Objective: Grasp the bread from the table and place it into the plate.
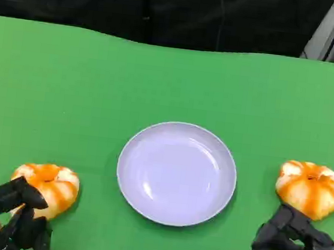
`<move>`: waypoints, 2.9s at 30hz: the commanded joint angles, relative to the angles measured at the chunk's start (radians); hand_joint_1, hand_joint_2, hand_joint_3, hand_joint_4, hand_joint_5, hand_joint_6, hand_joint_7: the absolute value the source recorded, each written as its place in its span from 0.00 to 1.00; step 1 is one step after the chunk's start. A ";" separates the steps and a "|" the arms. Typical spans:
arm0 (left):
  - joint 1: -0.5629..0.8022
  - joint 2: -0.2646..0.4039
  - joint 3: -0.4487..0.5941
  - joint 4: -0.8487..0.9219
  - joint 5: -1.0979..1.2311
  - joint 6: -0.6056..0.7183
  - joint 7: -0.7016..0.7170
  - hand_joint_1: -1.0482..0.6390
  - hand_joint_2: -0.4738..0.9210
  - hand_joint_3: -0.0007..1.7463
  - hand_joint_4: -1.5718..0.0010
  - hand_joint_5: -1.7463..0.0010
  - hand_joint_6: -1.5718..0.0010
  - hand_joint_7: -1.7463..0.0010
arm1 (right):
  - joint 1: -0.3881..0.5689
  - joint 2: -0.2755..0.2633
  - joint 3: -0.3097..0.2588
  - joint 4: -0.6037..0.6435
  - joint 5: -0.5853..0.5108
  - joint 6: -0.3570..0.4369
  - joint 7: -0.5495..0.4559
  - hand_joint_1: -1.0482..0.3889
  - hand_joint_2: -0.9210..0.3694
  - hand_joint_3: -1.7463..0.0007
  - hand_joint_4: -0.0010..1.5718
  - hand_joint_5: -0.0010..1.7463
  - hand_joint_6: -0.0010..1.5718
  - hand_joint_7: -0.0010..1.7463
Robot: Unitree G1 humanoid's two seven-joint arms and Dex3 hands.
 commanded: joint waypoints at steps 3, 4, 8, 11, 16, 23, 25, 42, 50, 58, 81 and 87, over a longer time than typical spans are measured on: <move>0.002 0.007 0.002 -0.004 0.005 -0.003 0.006 0.55 0.86 0.56 0.45 0.00 0.55 0.00 | -0.003 -0.010 -0.006 0.005 0.003 -0.018 0.000 0.63 0.33 0.25 0.52 1.00 0.46 0.92; 0.003 0.007 0.002 -0.005 0.005 -0.003 0.006 0.55 0.86 0.56 0.45 0.00 0.55 0.00 | -0.003 -0.010 -0.006 0.005 0.003 -0.018 0.000 0.63 0.33 0.25 0.52 1.00 0.46 0.92; 0.003 0.008 0.002 -0.005 0.005 -0.003 0.006 0.55 0.85 0.57 0.45 0.00 0.55 0.00 | -0.003 -0.010 -0.006 0.005 0.003 -0.019 0.000 0.63 0.33 0.25 0.52 1.00 0.46 0.92; 0.003 0.008 0.002 -0.005 0.005 -0.003 0.006 0.55 0.85 0.57 0.45 0.00 0.55 0.00 | -0.003 -0.010 -0.006 0.006 0.003 -0.019 0.000 0.63 0.33 0.25 0.52 1.00 0.46 0.92; 0.003 0.008 0.002 -0.004 0.004 -0.004 0.005 0.55 0.85 0.57 0.45 0.00 0.55 0.00 | -0.003 -0.010 -0.006 0.005 0.003 -0.017 -0.001 0.63 0.33 0.24 0.52 1.00 0.46 0.92; 0.019 0.024 -0.025 -0.008 0.118 -0.151 -0.016 0.50 0.96 0.24 0.63 0.63 0.59 0.79 | -0.002 -0.007 -0.002 0.000 0.003 -0.010 -0.002 0.63 0.33 0.25 0.52 1.00 0.46 0.92; 0.022 0.026 -0.033 -0.004 0.159 -0.210 -0.015 0.46 0.99 0.18 0.68 0.80 0.62 0.93 | -0.003 -0.007 -0.002 0.002 0.002 -0.013 -0.002 0.63 0.33 0.26 0.52 1.00 0.46 0.92; -0.019 0.183 -0.089 -0.093 1.193 -0.681 0.559 0.17 1.00 0.12 0.85 0.99 0.74 0.99 | -0.011 -0.010 -0.007 0.007 0.000 -0.013 -0.004 0.62 0.32 0.26 0.52 1.00 0.46 0.91; -0.119 0.305 -0.199 0.020 1.474 -0.616 0.706 0.16 1.00 0.05 0.86 0.99 0.73 0.99 | -0.011 -0.008 -0.004 0.005 -0.004 -0.011 -0.006 0.62 0.32 0.26 0.52 1.00 0.46 0.91; -0.231 0.355 -0.320 0.205 1.499 -0.561 0.740 0.13 1.00 0.04 0.72 0.95 0.69 0.99 | -0.007 -0.004 -0.002 0.003 -0.009 -0.020 -0.011 0.61 0.33 0.26 0.52 1.00 0.46 0.91; -0.379 0.374 -0.531 0.506 1.448 -0.512 0.817 0.10 1.00 0.11 0.68 0.99 0.67 1.00 | -0.004 -0.004 0.006 -0.010 -0.014 -0.015 -0.023 0.62 0.33 0.26 0.52 1.00 0.46 0.91; -0.399 0.372 -0.551 0.529 1.424 -0.514 0.831 0.12 1.00 0.11 0.68 0.99 0.67 1.00 | -0.005 -0.003 0.006 -0.008 -0.010 -0.015 -0.022 0.61 0.33 0.26 0.52 1.00 0.46 0.91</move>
